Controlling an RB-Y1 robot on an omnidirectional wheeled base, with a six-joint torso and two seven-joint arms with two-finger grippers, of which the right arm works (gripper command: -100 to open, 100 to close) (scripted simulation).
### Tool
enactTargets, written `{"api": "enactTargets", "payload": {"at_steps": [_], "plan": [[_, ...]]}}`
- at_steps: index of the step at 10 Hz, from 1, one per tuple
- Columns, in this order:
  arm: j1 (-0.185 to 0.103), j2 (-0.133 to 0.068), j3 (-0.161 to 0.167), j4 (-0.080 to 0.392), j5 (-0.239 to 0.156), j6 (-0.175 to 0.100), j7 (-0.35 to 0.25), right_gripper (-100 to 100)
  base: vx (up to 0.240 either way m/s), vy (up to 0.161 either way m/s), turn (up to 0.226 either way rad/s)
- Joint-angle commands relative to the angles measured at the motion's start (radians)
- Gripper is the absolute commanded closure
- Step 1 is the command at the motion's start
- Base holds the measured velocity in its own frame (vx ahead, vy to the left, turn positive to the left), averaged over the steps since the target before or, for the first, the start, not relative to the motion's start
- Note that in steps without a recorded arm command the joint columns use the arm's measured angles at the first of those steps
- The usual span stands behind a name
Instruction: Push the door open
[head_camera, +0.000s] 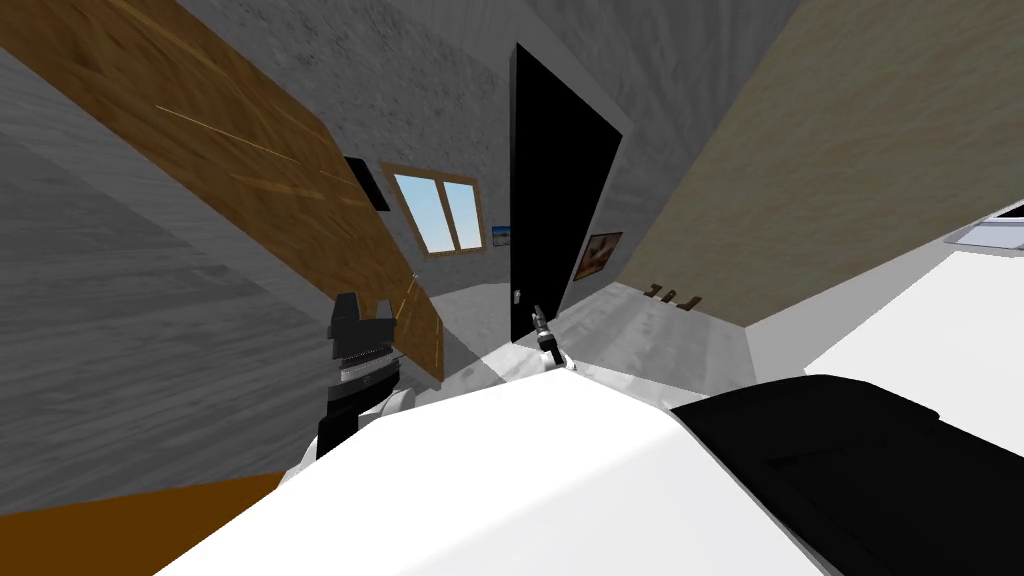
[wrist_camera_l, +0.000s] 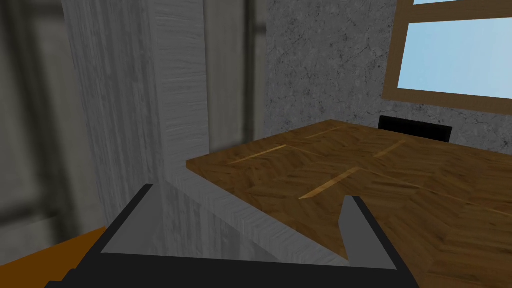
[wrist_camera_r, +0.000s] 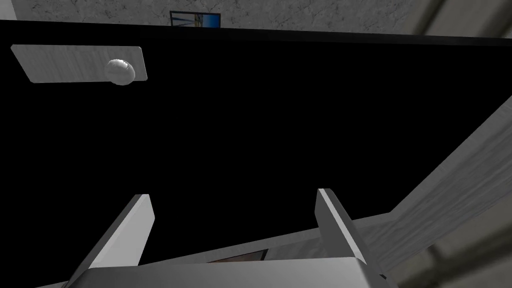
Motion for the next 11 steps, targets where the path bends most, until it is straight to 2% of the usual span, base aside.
{"api": "enactTargets", "payload": {"at_steps": [1, 9, 11], "plan": [[-0.014, 0.003, 0.0, 0.038, 0.004, -0.006, -0.001, -100, 0.066, -0.109, 0.12], [-0.097, 0.017, -0.003, 0.228, 0.018, -0.033, -0.009, -100, 0.047, -0.093, 0.112], [-0.133, 0.025, -0.004, 0.309, 0.024, -0.044, -0.012, -100, 0.07, -0.154, 0.202]]}}
